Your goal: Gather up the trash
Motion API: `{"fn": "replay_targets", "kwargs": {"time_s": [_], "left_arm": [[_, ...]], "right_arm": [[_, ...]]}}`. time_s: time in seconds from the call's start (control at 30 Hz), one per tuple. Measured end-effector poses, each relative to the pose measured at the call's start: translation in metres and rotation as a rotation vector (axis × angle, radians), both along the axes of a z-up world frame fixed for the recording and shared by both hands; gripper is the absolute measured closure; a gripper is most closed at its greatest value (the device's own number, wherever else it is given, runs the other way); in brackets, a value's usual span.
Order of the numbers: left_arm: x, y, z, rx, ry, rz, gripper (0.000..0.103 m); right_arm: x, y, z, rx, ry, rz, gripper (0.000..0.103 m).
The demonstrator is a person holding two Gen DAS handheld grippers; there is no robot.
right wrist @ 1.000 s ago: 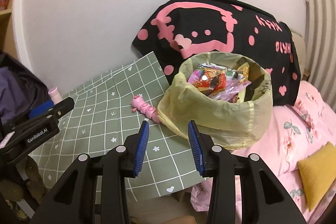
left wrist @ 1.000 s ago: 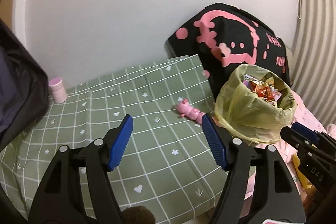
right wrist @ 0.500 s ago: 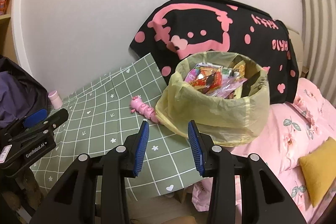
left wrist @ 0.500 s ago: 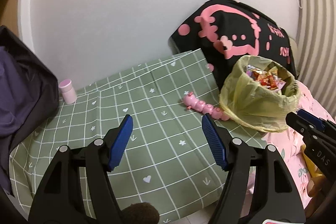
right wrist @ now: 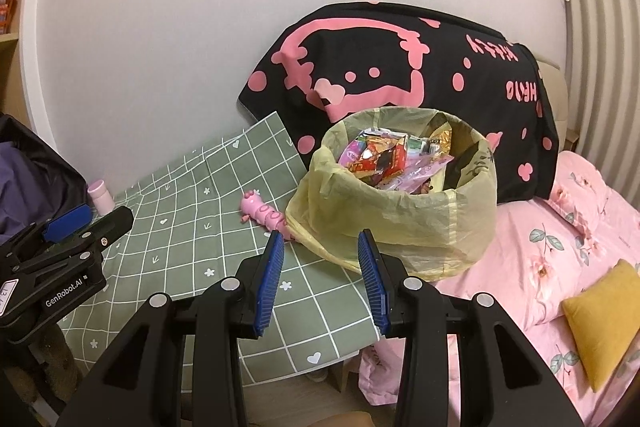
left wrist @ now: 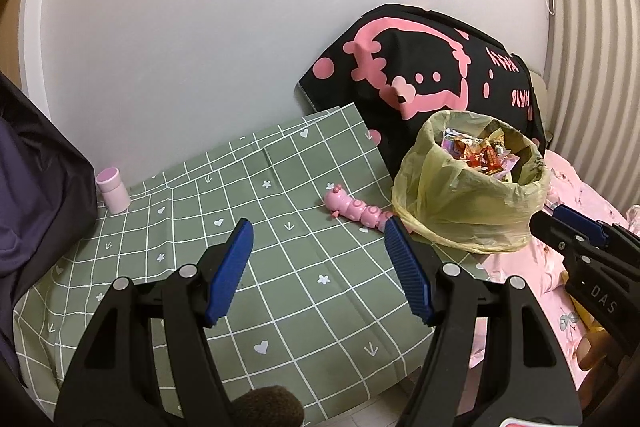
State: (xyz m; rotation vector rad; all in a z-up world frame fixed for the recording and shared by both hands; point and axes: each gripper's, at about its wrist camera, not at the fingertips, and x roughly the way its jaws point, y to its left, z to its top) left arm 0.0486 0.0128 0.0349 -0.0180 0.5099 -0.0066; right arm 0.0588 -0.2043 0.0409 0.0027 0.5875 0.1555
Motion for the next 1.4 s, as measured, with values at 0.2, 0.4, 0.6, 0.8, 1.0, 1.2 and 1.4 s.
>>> {"fn": "replay_targets", "kwargs": {"time_s": [0.2,0.4,0.6,0.8,1.0,1.2,1.4], "left_arm": [[-0.0012,-0.0016,0.0009,-0.002,-0.004,-0.005,0.038],[-0.0008,-0.0027,0.0009,-0.001,-0.003,-0.016,0.038],[0.0001,-0.0018,0.0008,-0.005,0.001,-0.022,0.038],[-0.0005,-0.0043,0.0006,-0.006,0.002,-0.027,0.038],[-0.0017,-0.0066,0.0006,-0.006,0.002,-0.037,0.038],[-0.0013,-0.007,-0.0002,-0.007,0.004,-0.04,0.038],[-0.0017,-0.0071,-0.0003,-0.006,0.004,-0.042,0.038]], "right_arm": [[-0.0002,-0.001,0.0,0.001,-0.001,0.0,0.066],[-0.0009,-0.0019,0.0009,0.004,-0.002,-0.003,0.066],[-0.0007,-0.0021,0.001,0.005,-0.002,-0.004,0.066],[-0.0008,-0.0031,0.0017,0.007,-0.001,-0.006,0.066],[-0.0011,-0.0036,0.0018,0.006,-0.002,-0.007,0.066],[-0.001,-0.0042,0.0024,0.007,0.001,-0.012,0.066],[-0.0009,-0.0051,0.0023,0.011,0.002,-0.011,0.066]]}}
